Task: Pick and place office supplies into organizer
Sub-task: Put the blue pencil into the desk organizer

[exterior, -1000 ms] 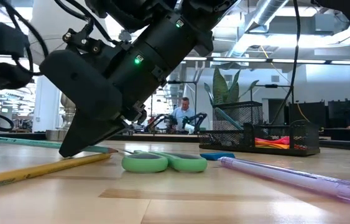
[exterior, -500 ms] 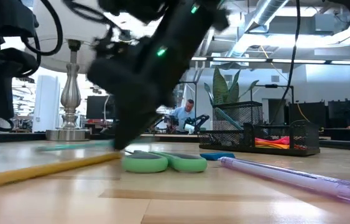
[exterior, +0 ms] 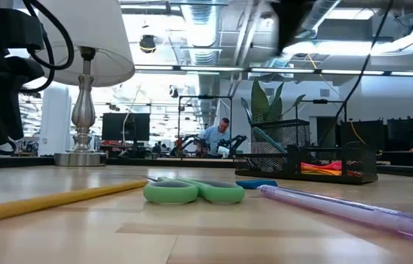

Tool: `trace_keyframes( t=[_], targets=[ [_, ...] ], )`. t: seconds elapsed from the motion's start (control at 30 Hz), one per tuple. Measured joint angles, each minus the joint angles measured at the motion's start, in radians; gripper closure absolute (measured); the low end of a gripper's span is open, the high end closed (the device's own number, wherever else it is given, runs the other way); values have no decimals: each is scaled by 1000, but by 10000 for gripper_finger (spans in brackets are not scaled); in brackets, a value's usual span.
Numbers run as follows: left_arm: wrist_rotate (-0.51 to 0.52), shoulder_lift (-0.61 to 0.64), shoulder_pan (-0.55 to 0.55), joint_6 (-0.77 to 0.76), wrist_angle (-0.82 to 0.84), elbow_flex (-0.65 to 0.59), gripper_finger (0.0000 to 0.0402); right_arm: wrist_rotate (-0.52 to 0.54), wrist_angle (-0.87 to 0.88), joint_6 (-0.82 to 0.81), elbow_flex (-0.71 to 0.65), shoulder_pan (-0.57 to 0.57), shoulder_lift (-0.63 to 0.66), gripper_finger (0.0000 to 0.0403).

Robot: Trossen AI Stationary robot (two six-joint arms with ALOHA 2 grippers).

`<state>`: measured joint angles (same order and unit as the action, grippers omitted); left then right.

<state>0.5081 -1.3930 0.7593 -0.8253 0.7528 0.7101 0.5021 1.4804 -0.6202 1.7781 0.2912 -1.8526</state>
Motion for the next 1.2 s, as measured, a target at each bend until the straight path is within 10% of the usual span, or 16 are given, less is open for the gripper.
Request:
trace_keyframes(
  t=[0.67, 1.2],
  targets=[
    [79, 0, 0, -87, -18, -60, 294, -367, 90, 19, -46, -388, 24, 385],
    [75, 4, 2, -156, -257, -267, 295, -507, 92, -58, -43, -341, 69, 388]
  ],
)
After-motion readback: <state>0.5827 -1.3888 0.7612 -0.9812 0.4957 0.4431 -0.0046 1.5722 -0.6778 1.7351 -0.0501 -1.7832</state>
